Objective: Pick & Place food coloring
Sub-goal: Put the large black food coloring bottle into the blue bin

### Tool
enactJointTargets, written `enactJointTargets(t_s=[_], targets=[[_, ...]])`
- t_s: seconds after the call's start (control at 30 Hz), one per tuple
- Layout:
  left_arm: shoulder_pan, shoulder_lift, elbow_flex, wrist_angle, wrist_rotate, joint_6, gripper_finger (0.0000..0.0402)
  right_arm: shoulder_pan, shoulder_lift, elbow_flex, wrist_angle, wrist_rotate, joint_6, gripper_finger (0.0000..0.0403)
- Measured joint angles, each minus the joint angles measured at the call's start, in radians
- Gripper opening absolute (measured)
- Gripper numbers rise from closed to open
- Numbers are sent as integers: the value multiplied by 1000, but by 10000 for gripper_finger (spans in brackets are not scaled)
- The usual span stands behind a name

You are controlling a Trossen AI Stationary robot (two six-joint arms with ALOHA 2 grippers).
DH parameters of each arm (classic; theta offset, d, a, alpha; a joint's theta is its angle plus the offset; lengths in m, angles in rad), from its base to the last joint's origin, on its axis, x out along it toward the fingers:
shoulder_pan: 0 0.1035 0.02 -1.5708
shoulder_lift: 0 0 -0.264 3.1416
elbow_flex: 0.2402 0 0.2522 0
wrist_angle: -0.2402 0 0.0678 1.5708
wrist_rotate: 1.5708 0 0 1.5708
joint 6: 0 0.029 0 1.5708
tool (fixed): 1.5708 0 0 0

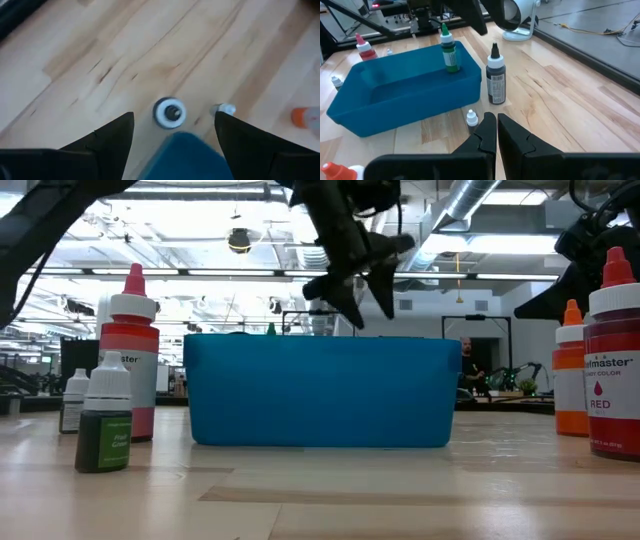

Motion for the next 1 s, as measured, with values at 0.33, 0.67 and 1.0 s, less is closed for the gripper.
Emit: enactJointTargets(t_s=[0.33,0.67,1.0], targets=[[2,58,0,-5,-55,9,269,0,0,0,4,0,0,7],[8,62,0,-20,-69,11,269,0,1,0,7,0,0,7],[6,81,1,-1,-23,11,269,0,1,0,7,0,0,7]])
